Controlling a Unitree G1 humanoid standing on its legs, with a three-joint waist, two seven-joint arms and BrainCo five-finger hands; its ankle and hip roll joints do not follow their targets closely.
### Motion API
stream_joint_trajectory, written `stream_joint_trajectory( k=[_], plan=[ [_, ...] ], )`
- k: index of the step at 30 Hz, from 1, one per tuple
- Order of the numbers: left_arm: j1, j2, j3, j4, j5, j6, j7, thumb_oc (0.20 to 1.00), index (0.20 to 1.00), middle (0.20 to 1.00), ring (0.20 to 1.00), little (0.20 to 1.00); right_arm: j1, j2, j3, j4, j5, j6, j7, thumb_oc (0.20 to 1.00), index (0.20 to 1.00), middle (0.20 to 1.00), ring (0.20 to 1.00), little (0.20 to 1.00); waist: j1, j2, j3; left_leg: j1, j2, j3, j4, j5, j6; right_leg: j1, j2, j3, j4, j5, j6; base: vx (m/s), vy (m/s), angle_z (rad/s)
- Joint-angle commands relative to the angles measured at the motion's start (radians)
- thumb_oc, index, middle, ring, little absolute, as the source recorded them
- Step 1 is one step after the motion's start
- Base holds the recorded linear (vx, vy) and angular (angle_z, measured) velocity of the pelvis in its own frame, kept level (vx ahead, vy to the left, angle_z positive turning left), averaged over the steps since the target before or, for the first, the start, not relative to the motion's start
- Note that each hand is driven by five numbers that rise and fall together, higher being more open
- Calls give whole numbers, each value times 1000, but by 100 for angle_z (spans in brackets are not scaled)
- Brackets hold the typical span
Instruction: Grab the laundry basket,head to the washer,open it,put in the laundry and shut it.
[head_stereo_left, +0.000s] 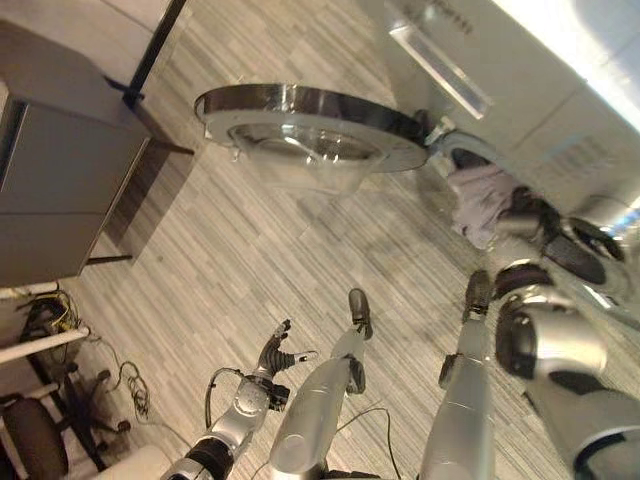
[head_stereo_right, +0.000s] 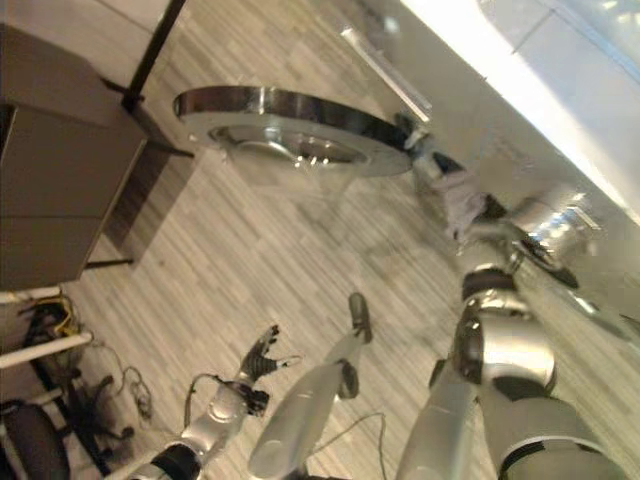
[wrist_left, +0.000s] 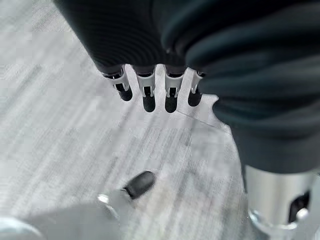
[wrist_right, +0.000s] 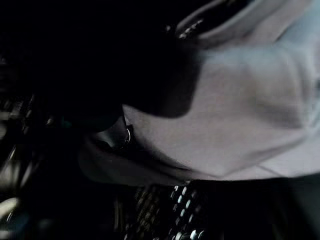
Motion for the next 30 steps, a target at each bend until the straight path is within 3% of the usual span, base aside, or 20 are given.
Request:
stream_joint_trajectory(
  k=[1, 4, 5, 6, 7, 11, 16, 18, 19, 20, 21, 23, 25, 27, 28, 29, 30],
  plan=[
    [6, 74, -25, -30, -11, -8, -13, 1000, 1000, 1000, 1000, 1000, -151, -177, 131, -92, -9, -64, -13, 200, 200, 200, 200, 200, 10, 53, -44, -142, 57, -50, 214, -135, -55, -114, 1, 63, 196, -203, 13, 14, -48, 15],
    [9, 86, -16, -44, -20, -6, -16, 1000, 1000, 1000, 1000, 1000, -210, -243, 174, -172, -38, -94, -65, 200, 200, 200, 200, 200, 5, 52, -48, -174, 64, -54, 230, -135, -59, -163, 9, 79, 249, -224, 10, 2, -76, 11],
    [22, 102, -12, -48, -28, -8, -12, 1000, 1000, 1000, 1000, 1000, -271, -322, 220, -240, -70, -121, -107, 200, 200, 200, 200, 200, -5, 44, -46, -203, 74, -63, 253, -137, -62, -203, 14, 85, 301, -244, 5, 1, -71, 17],
    [20, 100, -11, -49, -29, -7, -12, 1000, 1000, 1000, 1000, 1000, -277, -322, 225, -242, -76, -120, -115, 200, 200, 200, 200, 200, -6, 45, -47, -209, 73, -63, 258, -139, -62, -212, 13, 87, 310, -249, 4, 6, -120, 21],
    [41, 120, 3, -56, -35, -8, -6, 1000, 1000, 1000, 1000, 1000, -353, -395, 284, -281, -125, -123, -155, 200, 200, 200, 200, 200, -11, 32, -58, -233, 78, -68, 273, -144, -66, -246, 14, 90, 349, -263, 1, 11, -94, 28],
    [71, 146, 17, -74, -25, -10, -7, 1000, 1000, 1000, 1000, 1000, -497, -518, 401, -348, -197, -142, -207, 200, 200, 200, 200, 200, -22, 18, -73, -277, 83, -70, 294, -150, -79, -312, 18, 97, 416, -292, -3, 12, -90, 17],
    [85, 157, 30, -94, -20, -17, -6, 1000, 1000, 1000, 1000, 1000, -563, -570, 501, -329, -284, -118, -234, 200, 200, 200, 200, 200, -22, 18, -76, -314, 86, -75, 308, -149, -86, -364, 19, 104, 467, -312, -7, -3, -72, 13],
    [87, 174, 36, -101, -16, -27, -10, 1000, 1000, 1000, 1000, 1000, -610, -603, 671, -184, -472, 30, -249, 200, 200, 200, 200, 200, -13, 7, -76, -324, 88, -74, 312, -144, -88, -380, 18, 105, 480, -312, -10, -27, -56, 8],
    [85, 182, 38, -106, -16, -28, -7, 1000, 1000, 1000, 1000, 1000, -644, -600, 784, -61, -554, 131, -212, 200, 200, 200, 200, 200, -8, 2, -72, -327, 90, -73, 308, -139, -87, -387, 20, 106, 481, -309, -12, -45, -63, 2],
    [77, 187, 42, -113, -20, -26, -8, 1000, 1000, 1000, 1000, 1000, -655, -586, 885, 43, -649, 227, -153, 758, 758, 758, 758, 758, -6, -1, -62, -326, 92, -71, 302, -135, -86, -391, 20, 103, 479, -306, -16, 7, -69, -2],
    [76, 198, 54, -135, -31, -24, -19, 1000, 1000, 1000, 1000, 1000, -642, -560, 982, 179, -758, 340, -31, 1000, 1000, 1000, 1000, 1000, -9, -6, -52, -316, 92, -76, 291, -148, -90, -382, 26, 96, 479, -328, -14, 11, -62, -1],
    [82, 199, 64, -138, -41, -23, -26, 1000, 1000, 1000, 1000, 1000, -633, -539, 999, 199, -777, 366, -15, 1000, 1000, 1000, 1000, 1000, -16, -14, -46, -314, 94, -75, 283, -144, -88, -379, 30, 91, 472, -324, -16, 6, -27, 3],
    [79, 186, 67, -128, -50, -13, -22, 1000, 1000, 1000, 1000, 1000, -548, -499, 886, 195, -663, 341, -27, 1000, 1000, 1000, 1000, 1000, -27, -19, -38, -308, 94, -77, 269, -137, -85, -369, 40, 86, 457, -317, -19, -44, 1, -4],
    [68, 156, 68, -113, -49, 2, -10, 1000, 1000, 1000, 1000, 1000, -379, -444, 697, 41, -493, 224, -45, 1000, 1000, 1000, 1000, 1000, -38, -18, -23, -304, 93, -75, 242, -105, -78, -353, 48, 71, 423, -285, -25, -85, 8, -10],
    [72, 163, 66, -113, -49, 2, -10, 1000, 1000, 1000, 1000, 1000, -359, -443, 681, 29, -495, 224, -49, 1000, 1000, 1000, 1000, 1000, -36, -23, -25, -300, 93, -76, 240, -104, -78, -349, 48, 69, 421, -285, -25, -20, -4, -7],
    [73, 148, 83, -110, -39, 6, -19, 1000, 1000, 1000, 1000, 1000, -190, -405, 520, -211, -354, 89, -35, 1000, 1000, 1000, 1000, 1000, -51, -22, -13, -287, 91, -84, 228, -102, -78, -329, 55, 63, 408, -285, -26, -24, -5, -8],
    [75, 157, 83, -110, -34, 4, -20, 1000, 1000, 1000, 1000, 1000, -102, -368, 420, -310, -282, 22, -10, 1000, 1000, 1000, 1000, 1000, -51, -28, -12, -276, 88, -91, 224, -101, -79, -314, 57, 57, 404, -285, -25, -35, -7, -7]
  ],
)
